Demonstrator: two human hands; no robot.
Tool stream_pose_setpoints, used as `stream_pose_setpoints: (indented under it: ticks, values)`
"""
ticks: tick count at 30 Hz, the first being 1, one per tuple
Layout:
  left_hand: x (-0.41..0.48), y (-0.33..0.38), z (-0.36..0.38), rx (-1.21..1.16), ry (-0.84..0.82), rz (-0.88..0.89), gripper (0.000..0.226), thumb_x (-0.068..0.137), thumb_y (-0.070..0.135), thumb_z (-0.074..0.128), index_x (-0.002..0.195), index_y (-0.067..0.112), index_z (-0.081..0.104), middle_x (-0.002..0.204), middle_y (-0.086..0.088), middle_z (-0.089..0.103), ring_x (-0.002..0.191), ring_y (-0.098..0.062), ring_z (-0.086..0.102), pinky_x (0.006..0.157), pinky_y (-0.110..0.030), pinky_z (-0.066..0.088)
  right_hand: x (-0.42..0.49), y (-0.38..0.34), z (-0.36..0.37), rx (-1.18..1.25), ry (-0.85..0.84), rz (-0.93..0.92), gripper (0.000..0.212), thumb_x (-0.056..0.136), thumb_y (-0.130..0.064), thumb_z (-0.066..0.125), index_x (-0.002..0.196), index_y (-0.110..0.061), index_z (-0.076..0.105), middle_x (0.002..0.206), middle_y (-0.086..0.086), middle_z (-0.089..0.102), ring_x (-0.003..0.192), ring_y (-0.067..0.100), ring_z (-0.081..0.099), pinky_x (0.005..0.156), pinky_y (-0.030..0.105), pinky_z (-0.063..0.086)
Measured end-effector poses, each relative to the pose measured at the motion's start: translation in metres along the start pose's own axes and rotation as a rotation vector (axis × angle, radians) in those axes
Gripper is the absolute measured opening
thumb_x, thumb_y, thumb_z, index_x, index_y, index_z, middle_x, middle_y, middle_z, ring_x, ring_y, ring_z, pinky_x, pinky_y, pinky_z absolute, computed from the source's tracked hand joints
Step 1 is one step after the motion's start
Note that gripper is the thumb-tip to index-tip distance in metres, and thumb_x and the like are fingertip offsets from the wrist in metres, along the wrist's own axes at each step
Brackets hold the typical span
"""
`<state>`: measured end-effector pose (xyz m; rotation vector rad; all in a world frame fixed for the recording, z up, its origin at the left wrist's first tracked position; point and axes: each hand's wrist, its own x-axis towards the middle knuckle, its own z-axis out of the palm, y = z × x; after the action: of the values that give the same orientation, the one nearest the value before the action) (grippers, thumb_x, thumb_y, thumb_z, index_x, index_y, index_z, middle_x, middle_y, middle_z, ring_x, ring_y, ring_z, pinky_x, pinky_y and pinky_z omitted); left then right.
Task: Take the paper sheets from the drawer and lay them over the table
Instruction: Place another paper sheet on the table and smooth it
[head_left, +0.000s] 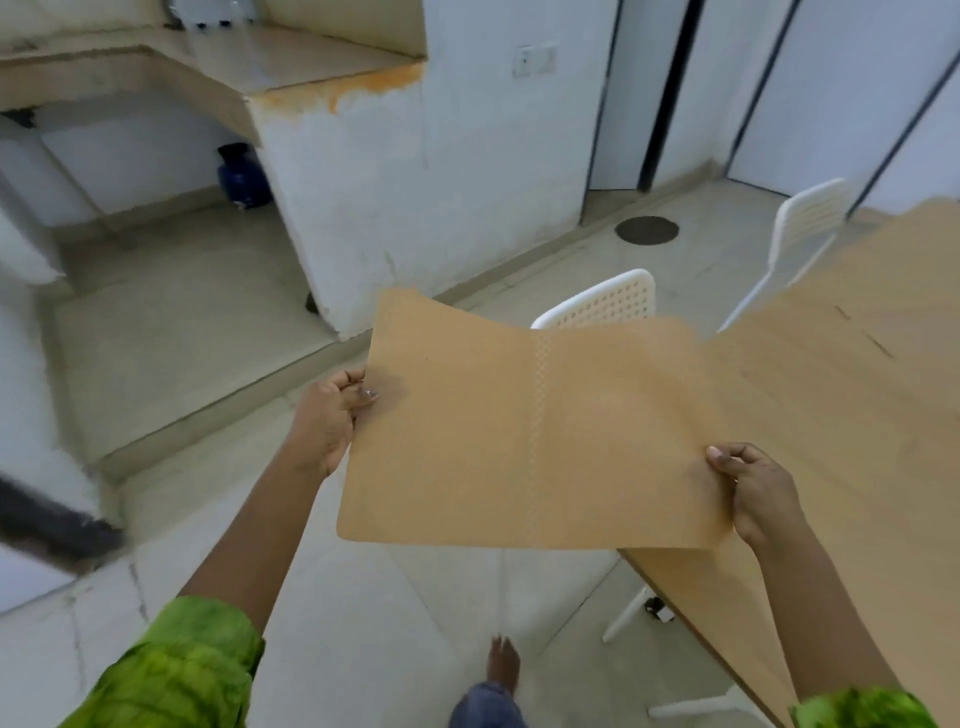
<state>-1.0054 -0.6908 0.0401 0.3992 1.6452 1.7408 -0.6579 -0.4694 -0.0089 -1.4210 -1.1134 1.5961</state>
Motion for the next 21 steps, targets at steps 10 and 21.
stream_pose_setpoints:
  ticks: [10, 21]
  values:
    - [0.202, 0.049, 0.07, 0.057, -0.188, -0.016, 0.027, 0.087, -0.011, 0.044, 0.091, 0.009, 0.061, 0.065, 0.006, 0.073, 0.058, -0.007, 0.068, 0.053, -0.018, 0.055, 0.111, -0.042, 0.044, 0.16, 0.203, -0.008, 0.025, 0.087, -0.003, 0.057, 0.066, -0.016, 0.052, 0.045, -0.016, 0.061, 0.06, 0.009, 0.052, 0.056, 0.021, 0.04]
    - [0.384, 0.082, 0.167, 0.191, -0.515, -0.056, 0.029, 0.089, -0.014, 0.04, 0.085, 0.011, 0.055, 0.059, 0.008, 0.069, 0.049, 0.002, 0.063, 0.05, -0.013, 0.052, 0.147, -0.048, 0.103, 0.354, 0.56, -0.009, 0.023, 0.088, -0.001, 0.054, 0.069, -0.013, 0.052, 0.046, -0.014, 0.063, 0.059, 0.01, 0.055, 0.05, 0.018, 0.048]
